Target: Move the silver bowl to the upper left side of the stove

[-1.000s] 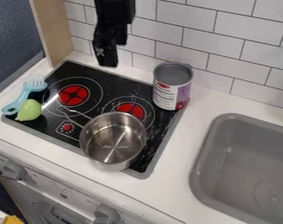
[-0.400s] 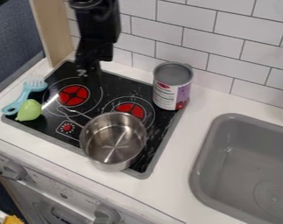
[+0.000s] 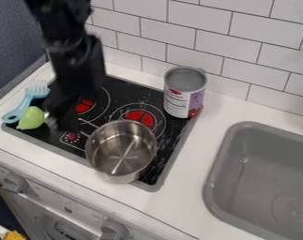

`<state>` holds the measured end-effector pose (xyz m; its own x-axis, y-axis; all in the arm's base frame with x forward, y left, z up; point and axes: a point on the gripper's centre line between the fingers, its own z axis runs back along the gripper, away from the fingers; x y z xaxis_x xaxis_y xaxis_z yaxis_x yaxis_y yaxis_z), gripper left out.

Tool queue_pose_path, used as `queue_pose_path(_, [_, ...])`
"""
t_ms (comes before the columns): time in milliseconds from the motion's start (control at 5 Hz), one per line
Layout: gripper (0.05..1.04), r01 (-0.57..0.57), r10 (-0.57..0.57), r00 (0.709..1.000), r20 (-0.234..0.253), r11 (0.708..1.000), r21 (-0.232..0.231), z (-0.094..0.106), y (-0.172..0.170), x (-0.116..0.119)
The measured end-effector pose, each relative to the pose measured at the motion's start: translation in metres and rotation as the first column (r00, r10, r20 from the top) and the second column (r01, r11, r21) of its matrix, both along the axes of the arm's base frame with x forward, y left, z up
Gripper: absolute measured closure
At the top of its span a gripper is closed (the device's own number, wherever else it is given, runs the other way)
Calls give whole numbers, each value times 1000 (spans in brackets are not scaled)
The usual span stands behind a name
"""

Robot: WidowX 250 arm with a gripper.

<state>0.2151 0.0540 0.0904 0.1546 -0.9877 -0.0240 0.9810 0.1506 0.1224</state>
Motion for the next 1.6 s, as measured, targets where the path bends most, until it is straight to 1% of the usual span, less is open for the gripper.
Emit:
queue_pose_path(200, [83, 75, -74, 997, -20, 996, 55, -16, 2, -23])
queue_pose_path(400, [83, 138, -136, 990, -37, 989, 57, -29, -2, -31])
queue_pose_path(600, [83, 169, -168, 984, -64, 986, 12, -42, -10, -29])
queue_pose_path(800, [83, 184, -184, 981, -63, 983, -6, -48, -16, -24])
queue_pose_path(1000, [83, 195, -195, 979, -59, 981, -1, -56, -21, -14])
queue_pose_path(1200, [83, 192, -191, 981, -41, 981, 16, -62, -23, -4])
queue_pose_path(1400, [83, 187, -186, 981, -58, 982, 15, -70, -23, 1])
queue_pose_path(1600, [83, 193, -191, 977, -90, 981, 11, -79, -23, 0])
